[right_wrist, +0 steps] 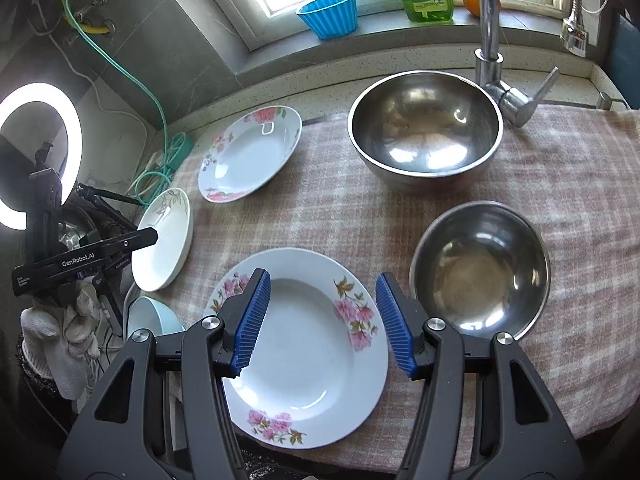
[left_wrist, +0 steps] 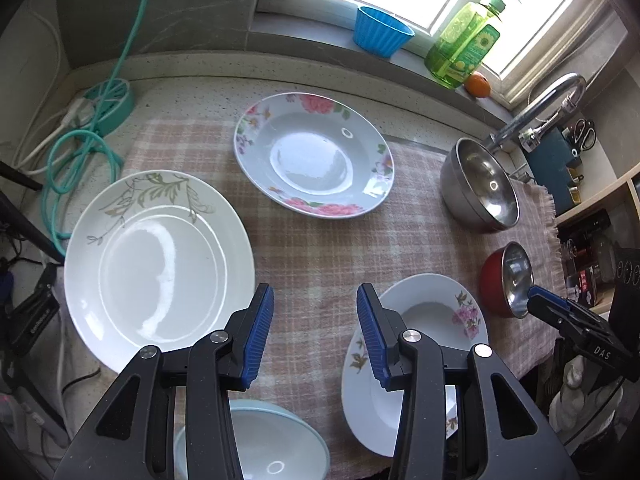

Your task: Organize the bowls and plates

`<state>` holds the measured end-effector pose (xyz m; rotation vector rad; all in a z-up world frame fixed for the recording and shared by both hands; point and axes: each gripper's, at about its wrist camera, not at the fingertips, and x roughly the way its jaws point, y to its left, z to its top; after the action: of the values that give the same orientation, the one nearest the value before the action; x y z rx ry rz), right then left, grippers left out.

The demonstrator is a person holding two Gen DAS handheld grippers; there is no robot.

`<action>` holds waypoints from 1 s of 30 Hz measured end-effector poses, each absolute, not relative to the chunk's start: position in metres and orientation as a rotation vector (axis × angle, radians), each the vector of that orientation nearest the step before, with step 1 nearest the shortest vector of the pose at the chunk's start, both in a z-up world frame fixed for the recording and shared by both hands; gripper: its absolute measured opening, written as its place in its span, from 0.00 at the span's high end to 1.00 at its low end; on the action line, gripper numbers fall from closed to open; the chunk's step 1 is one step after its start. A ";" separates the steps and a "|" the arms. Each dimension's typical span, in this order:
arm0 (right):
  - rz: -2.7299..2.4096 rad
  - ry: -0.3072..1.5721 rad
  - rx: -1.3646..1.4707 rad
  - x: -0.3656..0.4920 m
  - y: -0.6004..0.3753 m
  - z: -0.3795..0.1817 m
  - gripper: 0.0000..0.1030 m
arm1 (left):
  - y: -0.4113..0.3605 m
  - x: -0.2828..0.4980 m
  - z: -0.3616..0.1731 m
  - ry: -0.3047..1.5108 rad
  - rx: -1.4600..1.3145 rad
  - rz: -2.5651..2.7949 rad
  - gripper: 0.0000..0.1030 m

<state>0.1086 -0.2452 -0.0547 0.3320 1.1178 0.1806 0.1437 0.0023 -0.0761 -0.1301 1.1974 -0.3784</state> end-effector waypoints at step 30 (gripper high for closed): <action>0.154 1.341 0.374 0.336 -0.200 -0.134 0.66 | 0.035 0.287 -0.135 1.275 -0.316 -0.312 0.62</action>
<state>0.3361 -0.1997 -0.1336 0.3736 1.3414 0.1535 0.2867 0.0346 -0.1355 -0.3162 1.2751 -0.3125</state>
